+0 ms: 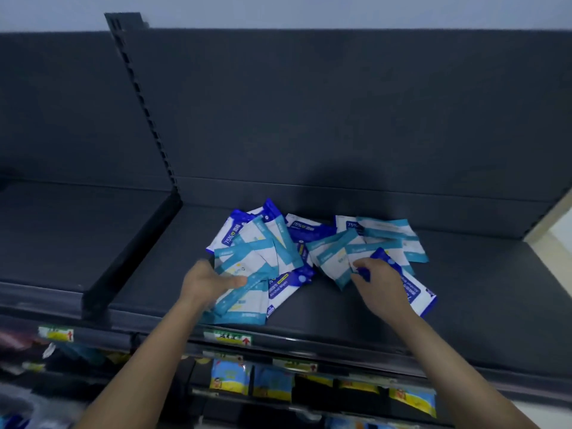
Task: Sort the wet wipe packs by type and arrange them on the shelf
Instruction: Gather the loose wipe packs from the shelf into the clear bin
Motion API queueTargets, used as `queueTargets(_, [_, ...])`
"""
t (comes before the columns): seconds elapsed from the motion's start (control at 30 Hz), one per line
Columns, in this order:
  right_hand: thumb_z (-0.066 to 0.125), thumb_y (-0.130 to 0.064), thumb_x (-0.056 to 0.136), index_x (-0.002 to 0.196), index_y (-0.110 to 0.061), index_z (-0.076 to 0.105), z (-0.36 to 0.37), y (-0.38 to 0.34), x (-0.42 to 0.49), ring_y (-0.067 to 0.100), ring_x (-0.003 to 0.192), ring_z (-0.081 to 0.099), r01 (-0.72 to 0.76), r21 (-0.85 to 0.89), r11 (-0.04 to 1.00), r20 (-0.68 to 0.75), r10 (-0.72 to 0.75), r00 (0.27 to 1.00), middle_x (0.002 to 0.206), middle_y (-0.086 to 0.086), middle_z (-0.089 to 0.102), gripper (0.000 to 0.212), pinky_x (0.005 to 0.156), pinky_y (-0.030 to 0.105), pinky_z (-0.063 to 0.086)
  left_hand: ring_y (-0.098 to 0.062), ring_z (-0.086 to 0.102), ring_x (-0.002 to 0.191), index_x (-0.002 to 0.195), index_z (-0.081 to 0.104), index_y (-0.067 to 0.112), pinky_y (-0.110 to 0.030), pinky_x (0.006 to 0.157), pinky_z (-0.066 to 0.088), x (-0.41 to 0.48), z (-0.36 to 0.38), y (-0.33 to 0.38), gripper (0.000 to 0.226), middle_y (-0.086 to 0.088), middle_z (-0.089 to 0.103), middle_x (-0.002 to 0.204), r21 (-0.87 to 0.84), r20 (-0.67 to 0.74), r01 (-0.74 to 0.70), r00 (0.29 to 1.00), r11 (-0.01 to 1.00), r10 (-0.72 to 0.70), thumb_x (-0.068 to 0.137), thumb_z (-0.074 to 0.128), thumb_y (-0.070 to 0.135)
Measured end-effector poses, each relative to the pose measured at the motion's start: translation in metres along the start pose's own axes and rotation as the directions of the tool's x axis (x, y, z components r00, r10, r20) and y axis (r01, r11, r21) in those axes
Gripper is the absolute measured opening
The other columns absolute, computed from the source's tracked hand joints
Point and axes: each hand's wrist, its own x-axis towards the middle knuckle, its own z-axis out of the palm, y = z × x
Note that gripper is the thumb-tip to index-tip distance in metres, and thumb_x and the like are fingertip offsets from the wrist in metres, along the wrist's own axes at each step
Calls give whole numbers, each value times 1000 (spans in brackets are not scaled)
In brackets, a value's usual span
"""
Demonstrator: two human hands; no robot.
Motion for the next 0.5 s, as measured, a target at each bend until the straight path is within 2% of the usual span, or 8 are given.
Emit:
queueTargets(0.07, [60,-14,91,120,-6,61,0,4,5,23,112,56,14,-9,1000,16,-13,1000,124,11,60,31,89,21,38,-7,61,52,73,53,7,-21,47,48,-2,1,7,35,0,70,70,-134,55,35,998,990,-28,68,86,15])
queueTargets(0.1, [60,-14,91,121,-7,61,1,4,7,23,113,56,20,-9,1000,22,-20,1000,125,11,60,31,92,23,39,-4,60,43,69,52,8,-17,41,46,-6,1,11,31,3,68,58,-203,77,35,997,979,-19,71,83,7])
queueTargets(0.13, [60,-14,91,121,-7,61,1,3,9,23,114,55,27,-6,1000,27,-26,999,126,11,59,31,94,24,39,-3,60,40,71,56,6,-16,38,44,-7,1,11,26,3,69,57,-257,88,29,996,966,-7,71,82,2])
queueTargets(0.2, [60,-13,91,121,-8,61,3,1,12,22,116,54,39,2,999,37,-39,999,127,10,59,31,95,25,39,-8,66,48,82,66,3,-19,40,47,-10,1,14,24,-5,73,73,-312,75,-11,997,950,36,67,84,2])
queueTargets(0.27, [59,-13,92,122,-8,61,4,-2,14,22,115,54,51,12,999,46,-52,998,127,10,59,31,93,23,38,-11,68,55,82,69,8,-23,47,52,-11,1,21,24,-4,74,79,-300,50,-86,993,950,105,65,86,3])
queueTargets(0.33, [58,-14,92,122,-8,61,3,-6,17,22,114,54,57,15,998,46,-58,997,126,11,59,30,91,23,38,-11,68,69,78,69,14,-27,64,57,-7,3,30,25,2,70,92,-254,26,-163,984,953,175,64,87,4])
queueTargets(0.4, [58,-13,92,121,-7,61,3,-9,18,23,113,55,60,11,998,37,-60,997,126,12,58,30,92,24,39,-10,63,90,74,67,22,-27,81,52,-1,5,40,28,8,58,105,-166,-13,-263,964,951,264,62,88,8])
queueTargets(0.5, [56,-13,93,121,-6,61,2,-8,17,23,113,54,51,14,999,17,-51,999,125,12,59,29,93,24,39,-15,64,90,71,66,25,-32,79,54,13,9,51,28,5,59,101,-76,17,-307,951,949,309,60,90,15])
